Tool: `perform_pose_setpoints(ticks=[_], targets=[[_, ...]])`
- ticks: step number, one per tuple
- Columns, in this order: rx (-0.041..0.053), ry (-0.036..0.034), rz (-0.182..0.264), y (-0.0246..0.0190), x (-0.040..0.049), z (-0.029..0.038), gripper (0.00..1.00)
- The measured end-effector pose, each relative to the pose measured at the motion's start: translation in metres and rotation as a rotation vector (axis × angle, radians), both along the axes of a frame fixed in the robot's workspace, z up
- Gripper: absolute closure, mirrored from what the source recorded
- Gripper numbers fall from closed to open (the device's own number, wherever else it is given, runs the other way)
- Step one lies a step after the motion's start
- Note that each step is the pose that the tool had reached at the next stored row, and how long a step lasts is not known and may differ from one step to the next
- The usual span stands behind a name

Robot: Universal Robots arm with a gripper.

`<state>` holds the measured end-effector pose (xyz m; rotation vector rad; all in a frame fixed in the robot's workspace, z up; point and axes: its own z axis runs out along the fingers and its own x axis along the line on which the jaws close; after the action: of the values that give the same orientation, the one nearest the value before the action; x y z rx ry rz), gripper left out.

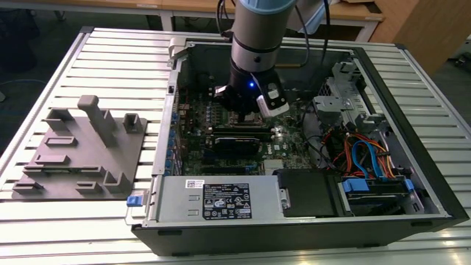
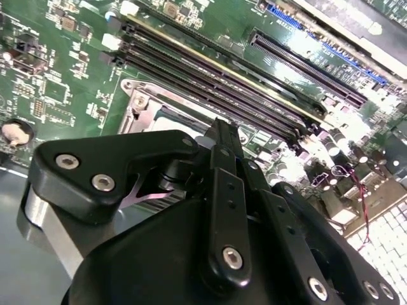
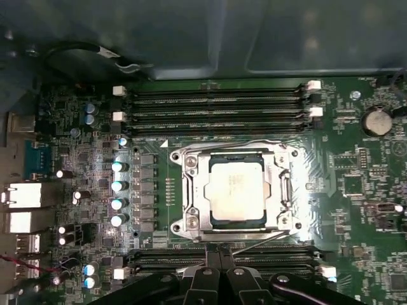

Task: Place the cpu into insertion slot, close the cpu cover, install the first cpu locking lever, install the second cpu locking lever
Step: 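Install the second cpu locking lever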

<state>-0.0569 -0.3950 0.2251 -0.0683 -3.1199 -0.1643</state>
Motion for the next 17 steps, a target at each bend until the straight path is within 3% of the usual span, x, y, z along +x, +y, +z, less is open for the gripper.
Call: perform_pose_setpoints(ticks=[7, 12, 17], targets=[[0.0139, 0.0007, 0.0, -0.0027, -0.0007, -0.0068, 0.9], [0.0202, 0.0009, 0.0, -0.0089, -0.005, -0.0074, 0.9], [0.0256, 0.0009, 0.0, -0.0098, -0.0075, -0.0082, 0.9]])
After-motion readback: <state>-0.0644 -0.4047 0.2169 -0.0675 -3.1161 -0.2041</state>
